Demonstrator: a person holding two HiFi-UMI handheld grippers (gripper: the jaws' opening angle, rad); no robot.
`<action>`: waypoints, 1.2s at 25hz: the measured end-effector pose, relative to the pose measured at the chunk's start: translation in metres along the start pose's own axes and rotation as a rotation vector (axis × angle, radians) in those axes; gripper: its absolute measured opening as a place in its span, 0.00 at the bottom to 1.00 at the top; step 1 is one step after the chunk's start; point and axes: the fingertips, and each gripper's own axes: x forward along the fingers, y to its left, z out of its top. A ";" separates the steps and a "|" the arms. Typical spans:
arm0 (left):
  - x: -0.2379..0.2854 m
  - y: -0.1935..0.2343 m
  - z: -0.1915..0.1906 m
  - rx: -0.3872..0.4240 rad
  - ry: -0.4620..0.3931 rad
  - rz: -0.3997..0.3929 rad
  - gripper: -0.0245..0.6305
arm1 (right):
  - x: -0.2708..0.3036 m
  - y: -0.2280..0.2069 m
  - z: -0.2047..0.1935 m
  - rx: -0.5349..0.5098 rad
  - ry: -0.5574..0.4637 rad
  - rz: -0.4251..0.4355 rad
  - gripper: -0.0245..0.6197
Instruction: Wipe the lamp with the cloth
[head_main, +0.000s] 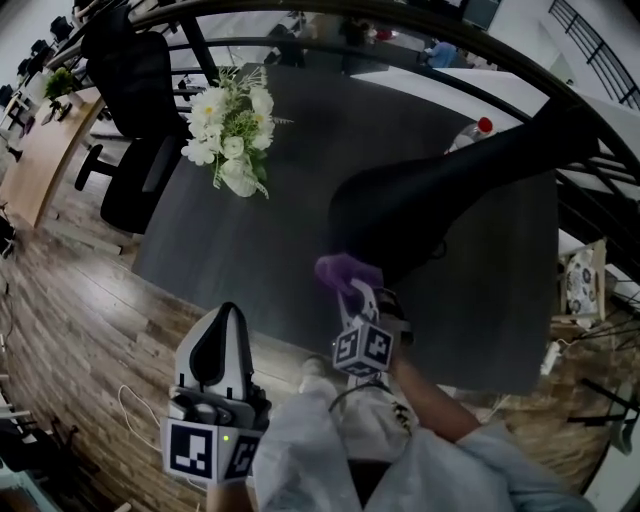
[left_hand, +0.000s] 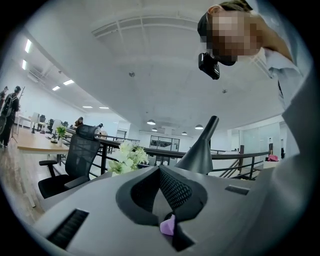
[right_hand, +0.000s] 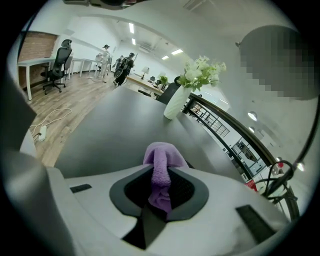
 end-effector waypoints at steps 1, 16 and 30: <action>0.003 -0.004 0.002 0.001 -0.005 -0.011 0.05 | -0.005 0.000 -0.004 0.004 0.003 0.000 0.13; 0.038 -0.060 0.012 -0.001 -0.044 -0.130 0.05 | -0.059 -0.074 -0.077 0.139 0.096 -0.154 0.14; 0.055 -0.093 0.034 0.004 -0.102 -0.194 0.05 | -0.129 -0.166 -0.061 0.216 -0.001 -0.388 0.13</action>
